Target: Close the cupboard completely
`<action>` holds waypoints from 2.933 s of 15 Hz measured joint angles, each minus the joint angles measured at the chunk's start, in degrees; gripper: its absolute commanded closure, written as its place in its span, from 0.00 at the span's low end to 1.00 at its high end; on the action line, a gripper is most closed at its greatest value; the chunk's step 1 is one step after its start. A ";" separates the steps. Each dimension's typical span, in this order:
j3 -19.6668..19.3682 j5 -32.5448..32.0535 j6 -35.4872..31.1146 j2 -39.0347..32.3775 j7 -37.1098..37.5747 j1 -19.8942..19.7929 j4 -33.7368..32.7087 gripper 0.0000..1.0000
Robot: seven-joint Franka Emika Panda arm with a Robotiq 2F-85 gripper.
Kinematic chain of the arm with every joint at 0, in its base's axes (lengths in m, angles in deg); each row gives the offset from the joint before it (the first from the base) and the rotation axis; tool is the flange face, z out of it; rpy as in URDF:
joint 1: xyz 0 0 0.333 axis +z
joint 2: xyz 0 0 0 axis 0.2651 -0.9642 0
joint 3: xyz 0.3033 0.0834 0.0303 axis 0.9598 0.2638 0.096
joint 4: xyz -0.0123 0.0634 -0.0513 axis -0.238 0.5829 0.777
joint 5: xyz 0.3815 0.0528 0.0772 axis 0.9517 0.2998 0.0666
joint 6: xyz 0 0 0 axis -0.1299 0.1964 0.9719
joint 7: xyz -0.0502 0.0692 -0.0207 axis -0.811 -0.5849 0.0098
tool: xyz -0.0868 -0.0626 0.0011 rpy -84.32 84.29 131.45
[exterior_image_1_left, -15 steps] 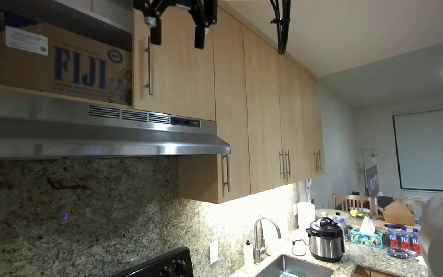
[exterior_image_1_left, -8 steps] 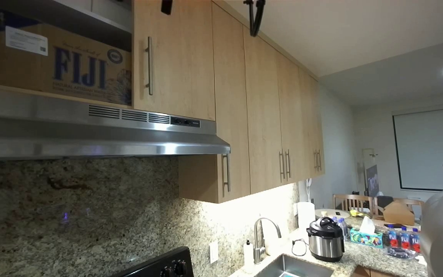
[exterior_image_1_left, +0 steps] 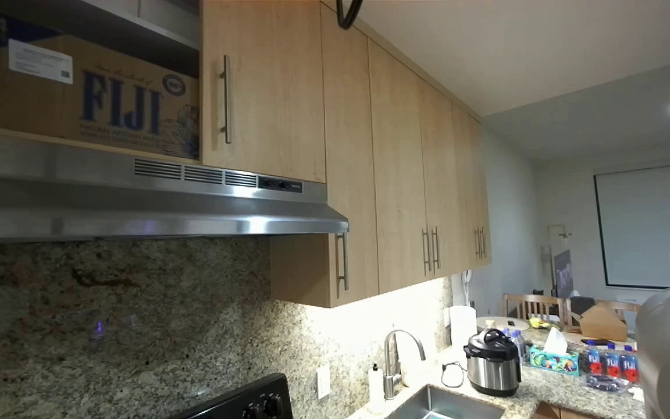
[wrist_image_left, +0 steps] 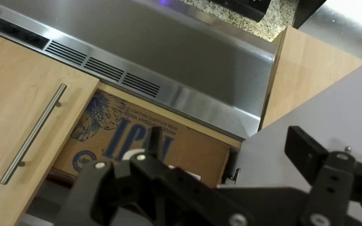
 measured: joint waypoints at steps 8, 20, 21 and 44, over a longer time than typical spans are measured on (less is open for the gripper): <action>-0.07 -0.09 -3.65 4.36 0.00 2.32 1.07 0.00; -1.26 -0.09 -15.84 8.80 -6.67 4.87 10.86 0.00; -1.21 -0.09 -16.13 8.78 -7.36 4.92 10.86 0.00; -1.28 -2.54 -41.70 2.10 -10.05 3.88 13.44 0.00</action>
